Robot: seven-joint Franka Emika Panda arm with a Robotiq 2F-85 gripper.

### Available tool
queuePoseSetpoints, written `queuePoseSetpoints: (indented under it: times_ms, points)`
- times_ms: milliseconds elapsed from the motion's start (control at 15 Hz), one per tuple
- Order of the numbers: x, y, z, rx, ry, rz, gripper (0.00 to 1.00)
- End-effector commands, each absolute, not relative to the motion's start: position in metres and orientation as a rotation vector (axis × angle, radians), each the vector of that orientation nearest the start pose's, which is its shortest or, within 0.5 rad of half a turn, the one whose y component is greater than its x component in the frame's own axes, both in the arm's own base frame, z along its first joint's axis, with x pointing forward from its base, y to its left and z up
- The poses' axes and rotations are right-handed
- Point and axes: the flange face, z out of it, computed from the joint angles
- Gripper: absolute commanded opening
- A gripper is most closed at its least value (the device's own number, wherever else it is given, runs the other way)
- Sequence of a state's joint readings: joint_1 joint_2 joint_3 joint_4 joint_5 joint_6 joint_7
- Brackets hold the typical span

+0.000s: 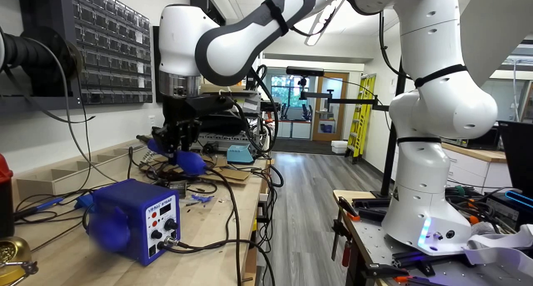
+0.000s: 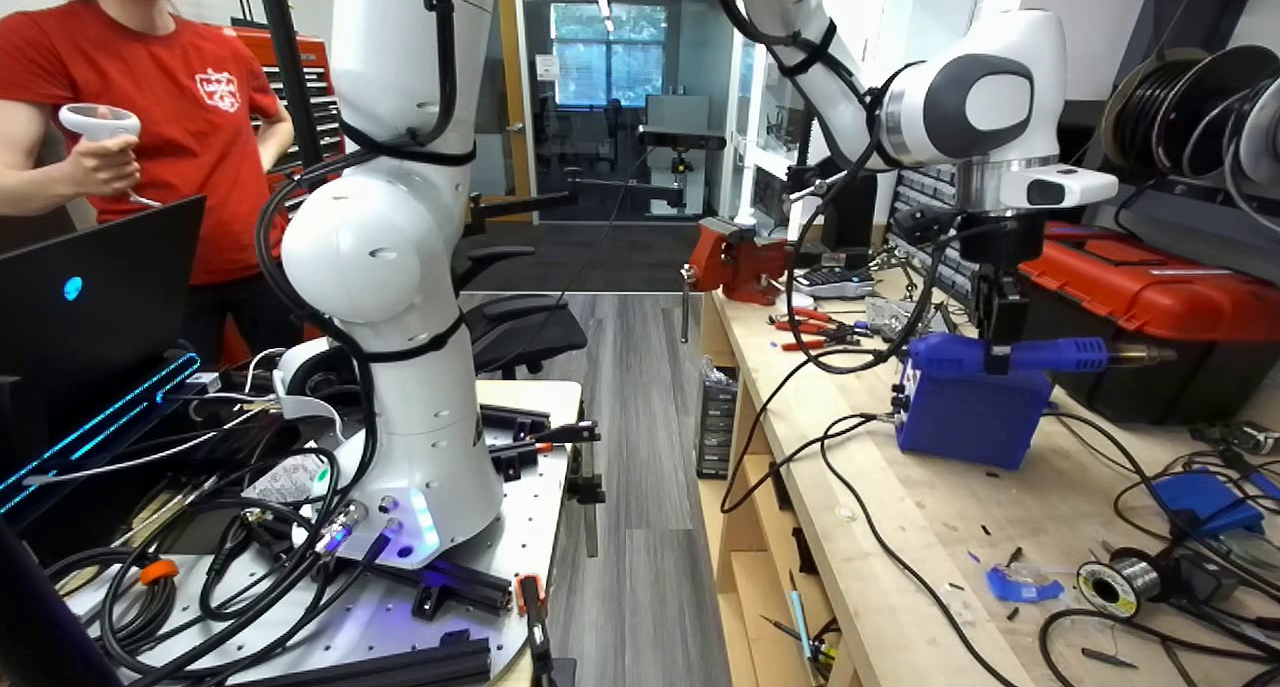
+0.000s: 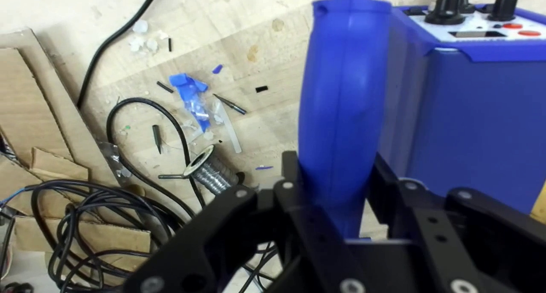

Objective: Pick the heat gun and put it on the counter

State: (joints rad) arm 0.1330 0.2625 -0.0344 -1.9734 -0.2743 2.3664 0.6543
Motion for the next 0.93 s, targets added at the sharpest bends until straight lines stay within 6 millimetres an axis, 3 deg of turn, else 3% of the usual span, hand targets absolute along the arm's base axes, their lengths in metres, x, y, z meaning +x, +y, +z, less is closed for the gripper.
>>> queuePoseSetpoints:
  times_ms: [0, 867]
  points:
    - [0.6, 0.038, 0.348, -3.206, 0.591, -0.297, 0.15]
    - [0.592, 0.024, 0.274, -3.206, 0.5, -0.187, 0.15]
